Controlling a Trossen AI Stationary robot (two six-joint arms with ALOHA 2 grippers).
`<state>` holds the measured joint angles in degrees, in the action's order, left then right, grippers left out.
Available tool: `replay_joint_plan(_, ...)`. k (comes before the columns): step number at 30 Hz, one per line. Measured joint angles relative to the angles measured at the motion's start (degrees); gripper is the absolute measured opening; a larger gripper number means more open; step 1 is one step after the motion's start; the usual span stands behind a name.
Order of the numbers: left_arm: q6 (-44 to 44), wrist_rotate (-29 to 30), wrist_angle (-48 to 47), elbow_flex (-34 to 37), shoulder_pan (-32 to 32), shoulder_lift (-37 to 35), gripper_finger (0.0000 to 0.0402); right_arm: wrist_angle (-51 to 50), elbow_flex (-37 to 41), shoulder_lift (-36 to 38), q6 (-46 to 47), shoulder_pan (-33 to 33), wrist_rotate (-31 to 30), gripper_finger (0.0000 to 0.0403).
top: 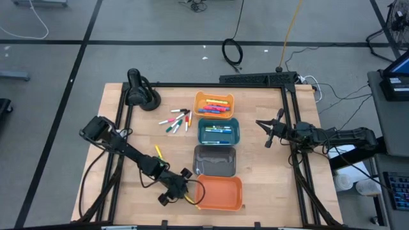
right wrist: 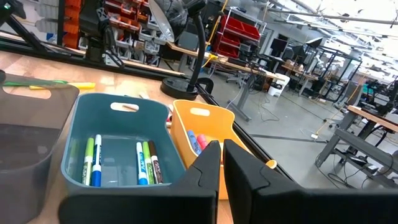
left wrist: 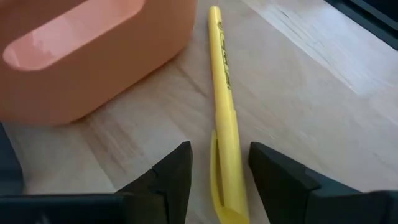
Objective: Pick & Place Markers
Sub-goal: Put the bottom yellow pen into the gray bin
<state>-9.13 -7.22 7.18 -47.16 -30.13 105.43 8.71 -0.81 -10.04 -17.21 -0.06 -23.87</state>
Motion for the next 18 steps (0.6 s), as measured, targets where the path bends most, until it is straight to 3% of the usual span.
replay_joint_plan(5,0.16,1.48,-0.77,0.0,0.36,0.07,0.0154,0.0,-0.01,0.0,0.0,0.0,0.01,0.0011)
replay_joint_plan(13,1.79,2.98,-2.75,0.0,0.37,0.15,0.0052,0.0,0.01,0.0,0.0,0.0,0.01,0.0011)
replay_joint_plan(18,2.84,4.4,-3.89,-0.04,0.48,0.17,0.0046,0.0,0.0,0.0,0.0,0.0,0.01,0.0011)
